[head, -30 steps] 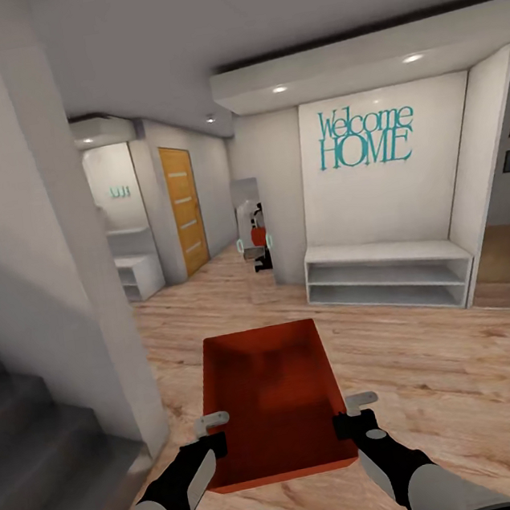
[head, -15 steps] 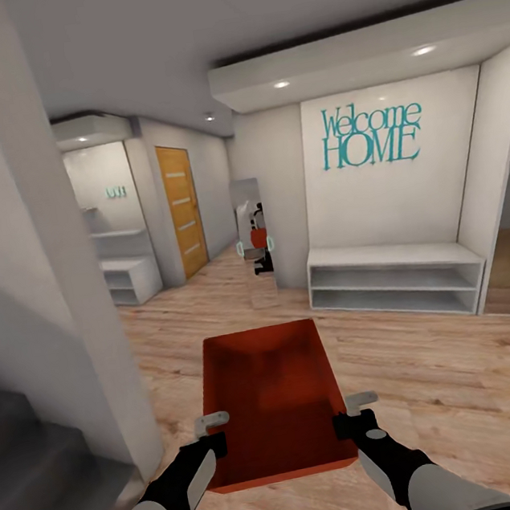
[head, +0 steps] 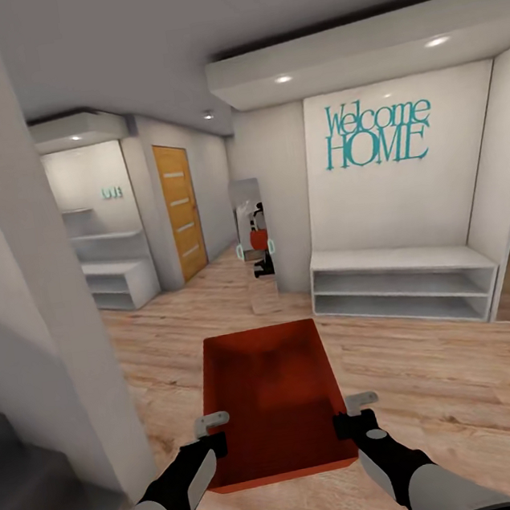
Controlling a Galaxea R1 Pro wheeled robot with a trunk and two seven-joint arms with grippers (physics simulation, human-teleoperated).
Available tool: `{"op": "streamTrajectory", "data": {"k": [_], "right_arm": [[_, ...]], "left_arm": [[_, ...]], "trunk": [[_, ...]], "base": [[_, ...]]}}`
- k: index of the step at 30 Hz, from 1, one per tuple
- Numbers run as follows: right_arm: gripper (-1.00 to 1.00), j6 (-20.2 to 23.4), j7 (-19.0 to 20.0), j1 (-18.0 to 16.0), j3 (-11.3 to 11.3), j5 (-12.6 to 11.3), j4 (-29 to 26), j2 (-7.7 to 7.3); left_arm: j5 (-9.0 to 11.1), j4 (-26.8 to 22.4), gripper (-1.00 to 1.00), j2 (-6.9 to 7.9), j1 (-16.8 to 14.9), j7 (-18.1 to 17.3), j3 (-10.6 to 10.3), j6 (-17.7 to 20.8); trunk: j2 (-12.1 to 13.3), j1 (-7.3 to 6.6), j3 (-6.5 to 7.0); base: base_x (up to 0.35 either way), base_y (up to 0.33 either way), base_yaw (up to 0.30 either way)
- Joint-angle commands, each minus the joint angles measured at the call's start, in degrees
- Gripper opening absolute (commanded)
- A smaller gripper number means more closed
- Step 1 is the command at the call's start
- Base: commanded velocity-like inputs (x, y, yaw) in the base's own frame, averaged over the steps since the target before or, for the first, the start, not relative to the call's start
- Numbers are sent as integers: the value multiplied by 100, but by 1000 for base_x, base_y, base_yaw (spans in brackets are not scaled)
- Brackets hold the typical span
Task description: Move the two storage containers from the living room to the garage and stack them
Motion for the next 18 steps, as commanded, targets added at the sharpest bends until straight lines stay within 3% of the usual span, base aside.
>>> {"op": "streamTrajectory", "data": {"k": [1,18], "right_arm": [[-100,-17,-56,-3,-117,29,16,-18],[-100,-14,-52,-3,-117,20,16,-25]], "left_arm": [[-168,-28,-100,334,-8,101,376,-35],[-168,-28,-100,334,-8,101,377,-35]], "trunk": [[-7,5,-9],[-7,5,-9]], "base": [[322,0,0],[322,0,0]]}}
